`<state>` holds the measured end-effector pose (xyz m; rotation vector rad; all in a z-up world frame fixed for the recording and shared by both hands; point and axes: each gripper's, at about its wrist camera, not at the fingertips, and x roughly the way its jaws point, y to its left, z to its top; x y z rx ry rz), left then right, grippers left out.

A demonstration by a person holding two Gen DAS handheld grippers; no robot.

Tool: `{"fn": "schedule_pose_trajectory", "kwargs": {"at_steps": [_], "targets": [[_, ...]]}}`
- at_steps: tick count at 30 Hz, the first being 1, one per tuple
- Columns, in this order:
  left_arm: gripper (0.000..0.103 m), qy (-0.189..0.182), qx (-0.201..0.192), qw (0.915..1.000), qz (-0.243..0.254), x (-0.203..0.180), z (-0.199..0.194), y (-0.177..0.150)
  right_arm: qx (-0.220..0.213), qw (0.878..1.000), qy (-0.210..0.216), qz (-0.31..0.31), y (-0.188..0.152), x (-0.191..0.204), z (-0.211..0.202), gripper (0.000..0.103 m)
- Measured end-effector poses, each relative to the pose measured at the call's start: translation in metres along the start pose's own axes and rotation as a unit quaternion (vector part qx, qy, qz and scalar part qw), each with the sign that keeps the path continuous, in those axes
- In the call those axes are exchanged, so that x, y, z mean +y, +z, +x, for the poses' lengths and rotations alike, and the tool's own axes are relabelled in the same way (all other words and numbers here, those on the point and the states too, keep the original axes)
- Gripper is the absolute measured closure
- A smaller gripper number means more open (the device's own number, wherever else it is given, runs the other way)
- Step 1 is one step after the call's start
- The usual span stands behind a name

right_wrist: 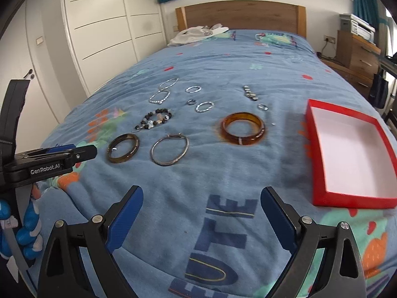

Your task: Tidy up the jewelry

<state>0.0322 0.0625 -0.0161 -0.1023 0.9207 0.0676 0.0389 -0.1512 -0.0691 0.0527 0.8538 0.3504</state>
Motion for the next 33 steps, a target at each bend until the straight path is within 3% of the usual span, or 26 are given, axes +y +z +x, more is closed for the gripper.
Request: {"fn": "schedule_pose_trajectory", "kwargs": {"at_steps": [8, 19, 24, 28, 33], "targets": [[0.041, -0.018, 0.04, 0.999, 0.001, 0.002, 0.044, 0.01, 0.03, 0.997, 0.053, -0.044, 0.018, 0.011, 0.05, 0.009], [0.041, -0.015, 0.07, 0.9974, -0.001, 0.007, 0.086, 0.021, 0.077, 0.978, 0.114, -0.158, 0.041, 0.029, 0.118, 0.009], [0.041, -0.019, 0.069, 0.9974, -0.003, 0.01, 0.095, 0.027, 0.086, 0.967, 0.128, -0.205, 0.052, 0.036, 0.14, 0.009], [0.033, -0.025, 0.082, 0.9962, -0.011, 0.014, 0.109, 0.031, 0.095, 0.958, 0.137, -0.235, 0.058, 0.044, 0.156, 0.009], [0.031, -0.035, 0.081, 0.9958, -0.025, 0.019, 0.116, 0.035, 0.101, 0.954, 0.145, -0.243, 0.06, 0.046, 0.168, 0.008]]}}
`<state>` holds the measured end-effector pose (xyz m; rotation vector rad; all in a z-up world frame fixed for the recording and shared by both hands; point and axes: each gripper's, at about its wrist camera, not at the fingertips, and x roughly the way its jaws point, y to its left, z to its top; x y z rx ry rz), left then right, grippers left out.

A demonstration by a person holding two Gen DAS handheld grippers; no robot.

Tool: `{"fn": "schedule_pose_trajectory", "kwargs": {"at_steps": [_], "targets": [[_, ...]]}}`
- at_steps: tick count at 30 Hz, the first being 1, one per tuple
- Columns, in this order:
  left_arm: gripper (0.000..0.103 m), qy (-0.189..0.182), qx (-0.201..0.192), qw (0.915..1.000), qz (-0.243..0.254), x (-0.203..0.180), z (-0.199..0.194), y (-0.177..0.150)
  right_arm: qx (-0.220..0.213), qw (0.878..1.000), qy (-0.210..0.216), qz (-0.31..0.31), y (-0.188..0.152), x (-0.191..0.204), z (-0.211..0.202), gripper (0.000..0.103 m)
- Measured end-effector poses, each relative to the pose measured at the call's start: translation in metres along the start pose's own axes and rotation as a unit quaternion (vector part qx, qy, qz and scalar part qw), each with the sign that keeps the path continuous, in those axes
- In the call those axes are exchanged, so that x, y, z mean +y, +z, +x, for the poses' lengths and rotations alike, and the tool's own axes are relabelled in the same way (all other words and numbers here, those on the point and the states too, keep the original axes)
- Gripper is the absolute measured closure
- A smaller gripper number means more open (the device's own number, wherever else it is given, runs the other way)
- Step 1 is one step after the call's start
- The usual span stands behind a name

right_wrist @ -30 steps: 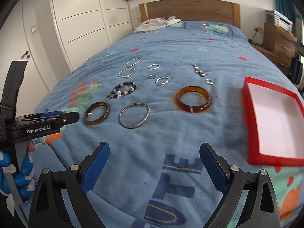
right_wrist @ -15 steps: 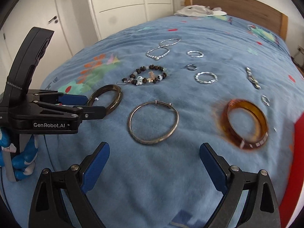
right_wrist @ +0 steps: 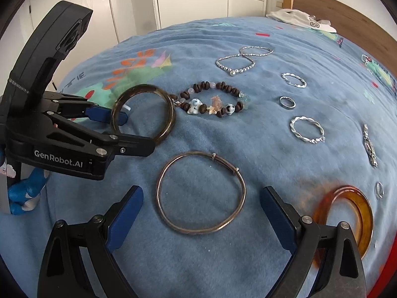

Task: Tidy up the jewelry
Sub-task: 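Grasp the dark brown bangle with the left tool while the right tool grasps the silver bangle, then carry both bangles into the red box and open both tools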

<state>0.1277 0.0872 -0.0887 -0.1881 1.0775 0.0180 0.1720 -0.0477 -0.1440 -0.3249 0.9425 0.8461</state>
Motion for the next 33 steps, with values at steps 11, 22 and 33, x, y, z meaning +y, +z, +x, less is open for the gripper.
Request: {"fn": "schedule_pose_trajectory", "kwargs": {"at_steps": [11, 22, 33], "targets": [[0.028, 0.005, -0.01, 0.9999, -0.006, 0.003, 0.011, 0.013, -0.002, 1.0, 0.016, -0.005, 0.002, -0.003, 0.002, 0.008], [0.029, 0.008, -0.035, 0.9993, -0.005, 0.002, 0.008, 0.014, -0.019, 1.0, 0.007, -0.006, -0.003, -0.002, -0.004, 0.033], [0.029, 0.032, -0.069, 0.9971, 0.012, -0.008, -0.039, 0.002, -0.045, 0.998, -0.002, 0.039, -0.024, 0.01, -0.057, 0.033]]}}
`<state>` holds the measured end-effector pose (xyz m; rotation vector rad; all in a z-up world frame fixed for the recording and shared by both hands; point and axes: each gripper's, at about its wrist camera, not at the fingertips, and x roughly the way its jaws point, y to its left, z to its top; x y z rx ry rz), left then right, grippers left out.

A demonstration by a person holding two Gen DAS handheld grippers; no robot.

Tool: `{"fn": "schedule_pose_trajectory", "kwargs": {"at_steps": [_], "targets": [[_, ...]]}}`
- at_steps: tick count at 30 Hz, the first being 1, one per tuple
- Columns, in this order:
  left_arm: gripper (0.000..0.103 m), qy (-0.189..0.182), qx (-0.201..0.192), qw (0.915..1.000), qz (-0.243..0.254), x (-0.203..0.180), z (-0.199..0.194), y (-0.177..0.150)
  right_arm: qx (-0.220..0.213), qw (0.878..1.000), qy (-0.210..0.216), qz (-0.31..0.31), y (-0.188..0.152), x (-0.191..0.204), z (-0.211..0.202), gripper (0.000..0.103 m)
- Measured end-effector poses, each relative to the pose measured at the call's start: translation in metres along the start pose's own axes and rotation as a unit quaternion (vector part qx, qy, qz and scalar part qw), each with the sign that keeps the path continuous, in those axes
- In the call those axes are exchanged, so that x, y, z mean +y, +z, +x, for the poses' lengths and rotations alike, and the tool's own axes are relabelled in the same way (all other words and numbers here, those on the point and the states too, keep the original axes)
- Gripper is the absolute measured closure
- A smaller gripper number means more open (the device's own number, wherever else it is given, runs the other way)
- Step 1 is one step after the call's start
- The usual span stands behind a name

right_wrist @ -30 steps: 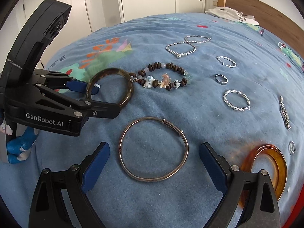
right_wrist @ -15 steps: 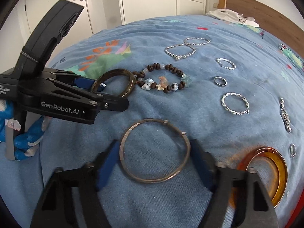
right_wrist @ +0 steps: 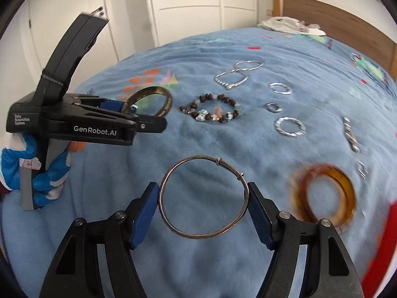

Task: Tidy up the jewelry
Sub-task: 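Carry both bangles into the red box and open both tools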

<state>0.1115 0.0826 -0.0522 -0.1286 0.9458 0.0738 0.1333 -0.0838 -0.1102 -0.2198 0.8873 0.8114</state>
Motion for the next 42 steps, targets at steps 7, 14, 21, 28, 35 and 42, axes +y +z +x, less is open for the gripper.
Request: {"fn": "schedule_pose_trajectory", "kwargs": {"at_steps": [7, 14, 21, 28, 35, 42], "targets": [[0.029, -0.028, -0.022, 0.9975, 0.06, -0.049, -0.045, -0.002, -0.032, 0.996, -0.046, 0.07, -0.029, -0.025, -0.086, 0.033], [0.029, -0.114, -0.027, 0.9826, 0.144, -0.156, -0.071, -0.005, -0.031, 0.981, -0.136, 0.131, -0.087, -0.087, -0.175, 0.033], [0.029, -0.186, -0.014, 0.957, 0.222, -0.27, -0.066, -0.016, -0.001, 0.972, -0.176, 0.156, -0.132, -0.154, -0.206, 0.033], [0.029, -0.193, -0.004, 0.9393, 0.284, -0.342, -0.036, -0.011, 0.029, 0.977, -0.162, 0.133, -0.147, -0.203, -0.191, 0.033], [0.029, -0.19, 0.017, 0.9158, 0.354, -0.374, 0.006, -0.004, 0.064, 0.987, -0.133, 0.071, -0.136, -0.234, -0.167, 0.033], [0.029, -0.196, 0.029, 0.8982, 0.392, -0.391, 0.029, -0.001, 0.091, 0.988, -0.118, 0.03, -0.128, -0.264, -0.147, 0.033]]}}
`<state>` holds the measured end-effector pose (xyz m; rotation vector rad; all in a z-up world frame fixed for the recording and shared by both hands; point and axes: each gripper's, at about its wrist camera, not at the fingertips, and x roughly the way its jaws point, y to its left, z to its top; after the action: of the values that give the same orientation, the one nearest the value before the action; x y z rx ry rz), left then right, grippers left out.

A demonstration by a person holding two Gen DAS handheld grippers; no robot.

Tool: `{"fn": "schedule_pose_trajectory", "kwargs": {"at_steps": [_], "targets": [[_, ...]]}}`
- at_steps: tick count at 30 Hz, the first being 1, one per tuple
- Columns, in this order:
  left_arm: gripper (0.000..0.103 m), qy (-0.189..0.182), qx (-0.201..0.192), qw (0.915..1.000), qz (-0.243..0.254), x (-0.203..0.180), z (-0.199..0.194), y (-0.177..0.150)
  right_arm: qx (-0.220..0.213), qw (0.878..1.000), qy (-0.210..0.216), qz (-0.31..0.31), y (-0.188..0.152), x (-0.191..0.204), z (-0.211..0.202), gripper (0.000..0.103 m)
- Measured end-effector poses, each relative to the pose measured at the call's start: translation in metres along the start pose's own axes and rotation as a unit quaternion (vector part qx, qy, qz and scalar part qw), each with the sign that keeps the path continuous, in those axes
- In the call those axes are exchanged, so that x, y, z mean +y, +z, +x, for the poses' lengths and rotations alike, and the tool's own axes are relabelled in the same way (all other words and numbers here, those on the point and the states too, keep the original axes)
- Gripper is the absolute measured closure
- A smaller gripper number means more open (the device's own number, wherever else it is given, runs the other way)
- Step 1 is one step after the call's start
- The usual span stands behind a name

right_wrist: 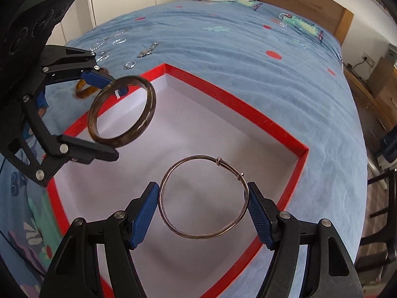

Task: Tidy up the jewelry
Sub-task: 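Carry both bangles into the red box and open both tools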

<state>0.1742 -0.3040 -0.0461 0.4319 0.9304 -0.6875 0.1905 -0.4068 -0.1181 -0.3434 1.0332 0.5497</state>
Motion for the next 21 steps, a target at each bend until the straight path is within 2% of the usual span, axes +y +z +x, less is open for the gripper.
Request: {"fn": "schedule_pose_trajectory", "kwargs": {"at_steps": [3, 6, 9, 14, 17, 21], "targets": [[0.029, 0.003, 0.007, 0.9998, 0.019, -0.004, 0.011, -0.001, 0.016, 0.999, 0.004, -0.029, 0.004, -0.001, 0.007, 0.032], [0.029, -0.014, 0.02, 0.9992, 0.033, -0.008, 0.02, -0.004, 0.044, 0.996, 0.005, -0.078, 0.002, 0.004, 0.013, 0.03], [0.028, -0.006, 0.015, 0.9992, 0.037, -0.009, 0.022, -0.006, 0.056, 0.994, 0.014, -0.095, 0.001, 0.003, 0.014, 0.029], [0.028, -0.015, 0.012, 0.9993, 0.031, -0.008, 0.018, -0.006, 0.052, 0.993, 0.019, -0.105, -0.002, 0.006, 0.012, 0.025], [0.028, -0.031, 0.008, 0.9995, 0.003, -0.002, 0.014, -0.001, 0.044, 0.994, 0.017, -0.094, -0.003, 0.007, 0.007, 0.025], [0.028, -0.028, 0.004, 0.9996, 0.001, -0.005, 0.002, -0.001, 0.033, 0.997, 0.005, -0.072, -0.006, 0.009, -0.007, 0.024]]}}
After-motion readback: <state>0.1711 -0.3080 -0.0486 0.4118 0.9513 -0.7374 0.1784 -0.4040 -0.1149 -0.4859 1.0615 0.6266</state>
